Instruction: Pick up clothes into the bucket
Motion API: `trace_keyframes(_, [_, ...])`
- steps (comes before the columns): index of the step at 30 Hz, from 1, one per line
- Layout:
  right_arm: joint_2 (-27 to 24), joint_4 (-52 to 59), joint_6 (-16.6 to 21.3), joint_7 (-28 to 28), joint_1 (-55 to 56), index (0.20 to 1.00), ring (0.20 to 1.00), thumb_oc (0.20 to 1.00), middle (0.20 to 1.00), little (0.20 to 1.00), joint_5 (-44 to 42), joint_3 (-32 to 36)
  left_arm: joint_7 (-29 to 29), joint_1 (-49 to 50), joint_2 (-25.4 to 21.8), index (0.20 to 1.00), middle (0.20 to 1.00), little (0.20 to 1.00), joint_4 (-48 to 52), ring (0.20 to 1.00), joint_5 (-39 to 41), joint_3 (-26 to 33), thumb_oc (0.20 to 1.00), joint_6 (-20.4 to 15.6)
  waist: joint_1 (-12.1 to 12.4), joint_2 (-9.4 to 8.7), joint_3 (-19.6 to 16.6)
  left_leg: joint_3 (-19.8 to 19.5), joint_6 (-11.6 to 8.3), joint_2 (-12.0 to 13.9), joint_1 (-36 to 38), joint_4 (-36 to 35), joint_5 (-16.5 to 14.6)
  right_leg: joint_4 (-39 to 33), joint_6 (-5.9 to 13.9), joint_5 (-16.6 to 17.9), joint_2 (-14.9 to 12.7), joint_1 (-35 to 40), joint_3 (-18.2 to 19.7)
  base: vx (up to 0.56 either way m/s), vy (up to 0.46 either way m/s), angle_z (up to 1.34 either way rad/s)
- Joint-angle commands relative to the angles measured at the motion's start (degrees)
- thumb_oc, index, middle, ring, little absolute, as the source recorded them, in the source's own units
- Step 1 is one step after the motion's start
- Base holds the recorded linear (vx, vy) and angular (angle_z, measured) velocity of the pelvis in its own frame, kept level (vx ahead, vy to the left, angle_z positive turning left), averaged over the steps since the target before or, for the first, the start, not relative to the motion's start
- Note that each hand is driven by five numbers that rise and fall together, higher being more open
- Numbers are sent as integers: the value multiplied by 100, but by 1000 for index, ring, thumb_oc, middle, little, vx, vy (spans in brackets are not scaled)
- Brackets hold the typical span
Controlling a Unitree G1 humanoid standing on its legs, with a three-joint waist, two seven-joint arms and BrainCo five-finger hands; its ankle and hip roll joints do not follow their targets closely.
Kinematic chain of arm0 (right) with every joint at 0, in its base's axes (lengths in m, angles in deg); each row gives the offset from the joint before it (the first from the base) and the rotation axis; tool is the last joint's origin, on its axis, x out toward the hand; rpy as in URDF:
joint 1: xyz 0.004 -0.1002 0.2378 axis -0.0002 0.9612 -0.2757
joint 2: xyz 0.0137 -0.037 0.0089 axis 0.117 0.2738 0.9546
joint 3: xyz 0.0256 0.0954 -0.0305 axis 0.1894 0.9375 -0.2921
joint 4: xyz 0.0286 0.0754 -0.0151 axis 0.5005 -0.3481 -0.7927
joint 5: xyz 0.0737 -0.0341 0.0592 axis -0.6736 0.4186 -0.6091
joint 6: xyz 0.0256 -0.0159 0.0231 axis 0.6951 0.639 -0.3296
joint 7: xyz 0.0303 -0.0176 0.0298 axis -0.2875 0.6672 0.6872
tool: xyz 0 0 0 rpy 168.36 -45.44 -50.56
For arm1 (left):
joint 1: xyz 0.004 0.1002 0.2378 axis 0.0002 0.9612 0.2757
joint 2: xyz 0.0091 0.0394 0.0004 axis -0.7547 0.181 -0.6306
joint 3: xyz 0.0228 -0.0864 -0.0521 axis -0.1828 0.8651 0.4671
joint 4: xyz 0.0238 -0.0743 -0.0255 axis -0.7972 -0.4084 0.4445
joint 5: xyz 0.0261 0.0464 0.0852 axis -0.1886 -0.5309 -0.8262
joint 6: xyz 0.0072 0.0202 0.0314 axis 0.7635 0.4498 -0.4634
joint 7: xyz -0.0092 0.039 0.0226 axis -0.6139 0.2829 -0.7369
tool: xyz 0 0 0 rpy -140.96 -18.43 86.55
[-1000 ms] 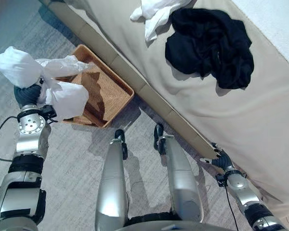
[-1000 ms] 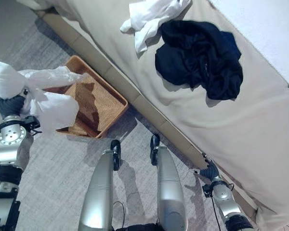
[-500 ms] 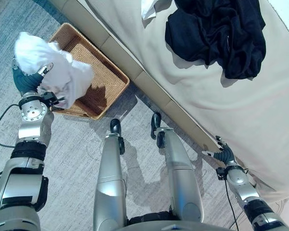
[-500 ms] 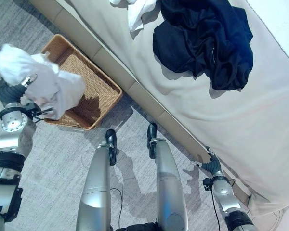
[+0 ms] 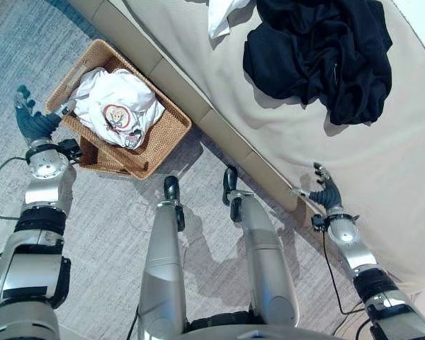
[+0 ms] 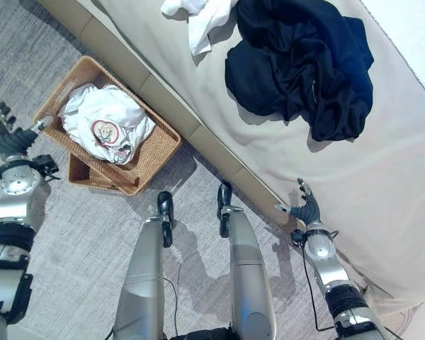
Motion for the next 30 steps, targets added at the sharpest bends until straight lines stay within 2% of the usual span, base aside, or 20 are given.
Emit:
trace_keyframes(1, [-579, 561, 276, 688, -337, 1000, 1000, 1000, 1000, 1000, 56, 550, 408, 321, 386, 1000, 1000, 1000, 317, 1000, -613, 362, 1000, -87, 100, 299, -92, -38, 83, -100, 378, -424, 121, -432, 396, 145, -187, 497, 107, 8, 5, -5])
trace_keyframes(5, [-915, 887, 372, 1226, -961, 1000, 1000, 1000, 1000, 1000, 457, 861, 578, 1101, 1031, 1000, 1000, 1000, 667, 1000, -1071, 430, 1000, -197, 260, 442, -92, -27, 48, -153, 657, -792, 267, -502, 390, 133, -227, 648, 107, -18, -10, -2])
trace_keyframes(6, [-991, 874, 373, 1277, -1128, 1000, 1000, 1000, 1000, 1000, 433, 889, 514, 1283, 1164, 1000, 1000, 1000, 715, 1000, -1284, 309, 1000, -200, 308, 472, -91, -2, 55, -175, 627, -935, 512, -595, 344, 305, -270, 627, 46, -2, -49, 12])
trace_keyframes(7, [-1097, 801, 363, 1282, -1245, 1000, 1000, 1000, 1000, 1000, 456, 880, 461, 1472, 1235, 1000, 1000, 1000, 729, 1000, -1591, 169, 1000, -136, 342, 522, -92, -60, 24, -192, 784, -1010, 388, -561, 384, 136, -262, 744, 74, 3, -42, 19])
trace_keyframes(8, [-1219, 759, 338, 1306, -1380, 1000, 1000, 1000, 1000, 1000, 522, 878, 409, 1664, 1273, 1000, 1000, 1000, 807, 1000, -1964, 36, 1000, -88, 389, 559, -92, -79, 12, -209, 861, -1103, 425, -568, 382, 122, -272, 783, 72, 12, -39, 23])
trace_keyframes(9, [-1331, 648, 320, 1347, -1559, 1000, 1000, 1000, 1000, 1000, 555, 879, 316, 1848, 1350, 1000, 1000, 1000, 825, 1000, -2194, -108, 1000, -64, 428, 602, -91, -53, 29, -229, 815, -1212, 646, -629, 335, 285, -310, 742, 16, -67, -31, 14])
trace_keyframes(11, [-1428, 424, 238, 1481, -1938, 1000, 1000, 1000, 1000, 1000, 551, 810, 91, 2140, 1608, 1000, 1000, 1000, 626, 1000, -2060, -262, 1000, -100, 508, 682, -91, -64, 26, -254, 907, -1343, 699, -651, 326, 275, -328, 803, 4, -27, -38, 10])
trace_keyframes(13, [-1600, 74, 99, 1655, -2397, 1000, 1000, 1000, 1000, 1000, 681, 668, -153, 2490, 1878, 1000, 1000, 1000, 538, 1000, -2048, -653, 1000, -110, 597, 810, -91, -97, 34, -282, 957, -1430, 756, -637, 315, 262, -346, 833, -20, 20, -50, 19])
trace_keyframes(20, [-2042, -1863, -377, 2112, -4076, 1000, 1000, 1000, 1000, 1000, 1134, -323, -639, 2831, 2279, 1000, 1000, 1000, 249, 1000, -2801, -2138, 1000, -76, 774, 1094, -91, -211, -40, -302, 1169, -1899, 973, -559, 295, 157, -409, 856, -130, 25, -50, 16])
trace_keyframes(22, [-2132, -2263, -462, 2064, -4363, 1000, 1000, 1000, 1000, 1000, 1150, -582, -655, 2827, 2353, 1000, 1000, 1000, 178, 1000, -2762, -2238, 1000, -93, 800, 1138, -91, -222, -65, -300, 1216, -2011, 1026, -544, 291, 142, -420, 845, -145, 10, -43, 9])
trace_keyframes(23, [-2253, -3060, -567, 1891, -4873, 1000, 1000, 1000, 1000, 1000, 1053, -1054, -682, 2840, 2432, 1000, 1000, 1000, 322, 1000, -2570, -2391, 1000, -122, 854, 1211, -91, -259, -111, -298, 1285, -2215, 1137, -530, 283, 118, -446, 831, -174, 3, -61, 6])
trace_keyframes(26, [-2293, -4140, -749, 1316, -5615, 1000, 1000, 1000, 1000, 1000, 794, -1763, -731, 2727, 2557, 1000, 1000, 1000, 395, 1000, -1961, -2469, 1000, -214, 924, 1283, -91, -319, -189, -279, 1313, -2462, 1301, -495, 239, 80, -478, 751, -238, 30, -116, 14])
trace_keyframes(27, [-2390, -4567, -809, 844, -5668, 1000, 1000, 1000, 1000, 1000, 586, -2001, -820, 2709, 2603, 1000, 1000, 1000, 567, 1000, -1629, -2513, 1000, -242, 969, 1332, -91, -382, -242, -292, 1437, -2629, 1257, -398, 271, -131, -495, 746, -212, 7, -89, 12])
trace_keyframes(28, [-2397, -4588, -796, 835, -5706, 1000, 1000, 1000, 1000, 1000, 576, -2019, -820, 2697, 2606, 1000, 1000, 1000, 576, 1000, -1627, -2508, 1000, -244, 976, 1361, -91, -365, -223, -280, 1326, -2650, 1424, -461, 225, 58, -496, 659, -268, 93, -102, 13])
trace_keyframes(29, [-2425, -4788, -858, 630, -5867, 1000, 1000, 1000, 1000, 1000, 491, -2172, -882, 2678, 2607, 1000, 1000, 1000, 638, 1000, -1501, -2525, 1000, -250, 984, 1372, -91, -410, -260, -284, 1432, -2721, 1325, -380, 261, -139, -510, 691, -226, 13, -55, 13])
trace_keyframes(30, [-2482, -4948, -883, 532, -5916, 1000, 1000, 1000, 1000, 1000, 449, -2208, -935, 2666, 2596, 1000, 1000, 1000, 746, 1000, -1411, -2542, 1000, -241, 999, 1394, -91, -438, -272, -281, 1438, -2794, 1362, -364, 262, -161, -516, 652, -223, 105, -128, 17])
